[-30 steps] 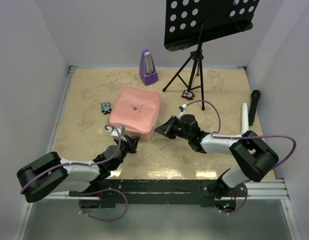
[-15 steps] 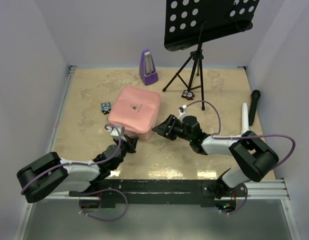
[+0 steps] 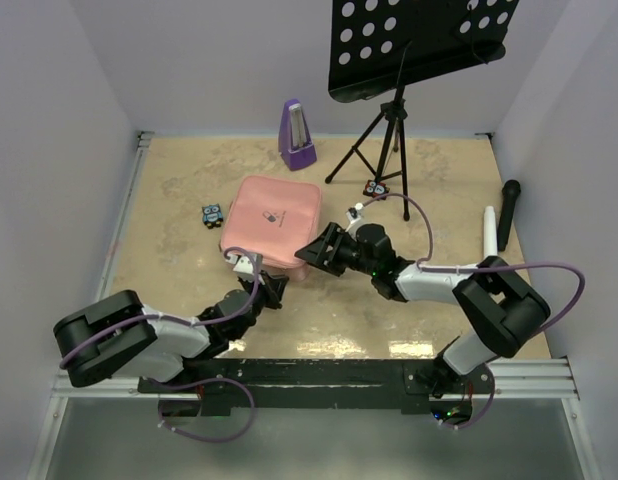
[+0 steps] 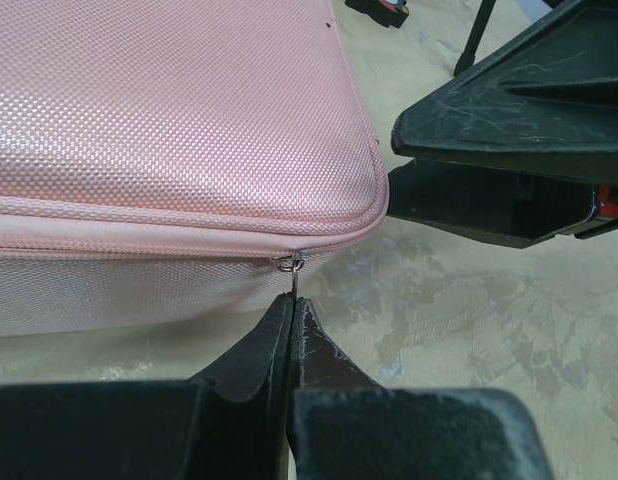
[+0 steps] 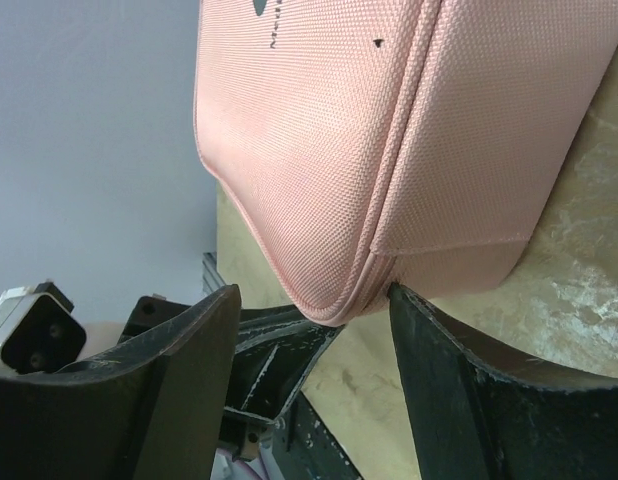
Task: Organize the medicine kit
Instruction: Zip the medicine box at the center of the board.
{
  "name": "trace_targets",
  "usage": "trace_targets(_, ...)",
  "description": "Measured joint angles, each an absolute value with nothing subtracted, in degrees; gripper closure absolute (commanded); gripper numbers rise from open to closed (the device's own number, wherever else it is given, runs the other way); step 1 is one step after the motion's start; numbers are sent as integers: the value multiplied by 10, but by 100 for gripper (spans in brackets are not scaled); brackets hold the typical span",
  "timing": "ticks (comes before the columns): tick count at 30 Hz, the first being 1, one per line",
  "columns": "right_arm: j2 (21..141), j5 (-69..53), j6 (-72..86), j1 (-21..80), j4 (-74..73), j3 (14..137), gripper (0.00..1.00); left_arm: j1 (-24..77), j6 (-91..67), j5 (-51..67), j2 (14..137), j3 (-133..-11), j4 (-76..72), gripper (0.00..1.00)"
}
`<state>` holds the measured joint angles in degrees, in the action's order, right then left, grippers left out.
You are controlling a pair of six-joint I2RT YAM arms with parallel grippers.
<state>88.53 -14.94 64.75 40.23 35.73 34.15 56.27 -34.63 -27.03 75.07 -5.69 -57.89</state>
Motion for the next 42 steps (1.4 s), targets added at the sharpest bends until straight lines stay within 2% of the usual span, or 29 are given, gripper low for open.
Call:
trace_targets(12,916,-137,623,402,297,382,44,565,-346,-273,783,-62,-611,100)
trace_targets(15,935,-129,618,402,284,386,54,568,-343,-270,790,-64,-618,100)
trace_targets(17,936,-129,614,402,278,390,69,568,-341,-270,793,-64,-621,100)
trace_targets(22,944,-126,609,401,270,407,97,568,-333,-269,794,-64,-625,100)
trace_targets(23,945,-125,608,401,270,410,100,568,-333,-268,794,-64,-625,100)
trace_targets(33,955,-123,596,404,281,420,100,575,-333,-258,785,-59,-628,100)
trace_targets(42,942,-113,596,409,268,415,100,570,-337,-251,725,-35,-596,100)
